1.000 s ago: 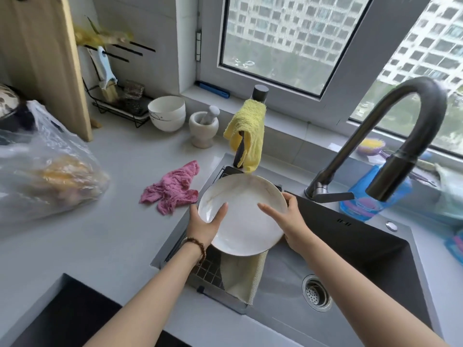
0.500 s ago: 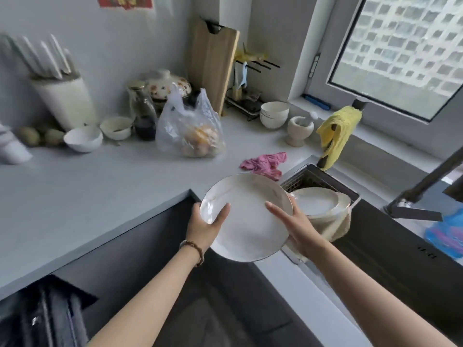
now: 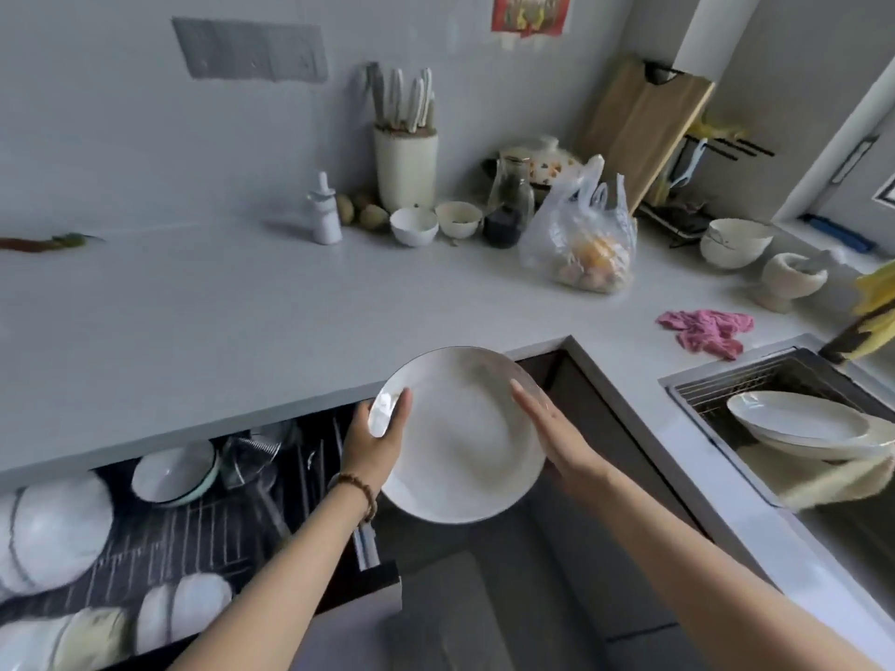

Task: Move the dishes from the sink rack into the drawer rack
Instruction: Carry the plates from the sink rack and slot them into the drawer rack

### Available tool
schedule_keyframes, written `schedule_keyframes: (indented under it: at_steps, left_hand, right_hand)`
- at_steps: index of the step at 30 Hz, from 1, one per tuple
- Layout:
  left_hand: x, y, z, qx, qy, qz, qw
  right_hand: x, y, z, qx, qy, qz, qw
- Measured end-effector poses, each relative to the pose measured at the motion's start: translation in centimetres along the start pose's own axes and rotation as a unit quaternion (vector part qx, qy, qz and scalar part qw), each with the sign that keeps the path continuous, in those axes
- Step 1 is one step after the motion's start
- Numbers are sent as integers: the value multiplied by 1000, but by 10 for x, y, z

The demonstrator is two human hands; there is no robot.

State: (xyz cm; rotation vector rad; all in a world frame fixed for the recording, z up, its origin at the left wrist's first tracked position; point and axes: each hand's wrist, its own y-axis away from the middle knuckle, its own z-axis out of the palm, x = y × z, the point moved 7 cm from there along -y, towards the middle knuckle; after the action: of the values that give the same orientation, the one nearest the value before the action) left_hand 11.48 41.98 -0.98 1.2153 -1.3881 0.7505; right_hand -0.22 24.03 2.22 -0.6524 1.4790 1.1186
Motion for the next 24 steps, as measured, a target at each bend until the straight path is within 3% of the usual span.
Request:
schedule_keyframes:
  at_steps: [6, 10, 18, 24]
  left_hand:
    - [-61, 19, -152, -15, -52, -47, 997]
    - [-106, 22, -236, -25, -81, -121, 989]
    - [-172, 33, -334, -3, -70, -182, 981]
    - [-231, 16, -393, -23, -77, -247, 966]
  right_hand:
    - [47, 10, 151, -32, -7, 38, 999]
    - [76, 12, 233, -40, 3, 63, 997]
    - [119, -1, 351, -119, 63, 83, 987]
    - [161, -23, 425, -100, 87, 88, 987]
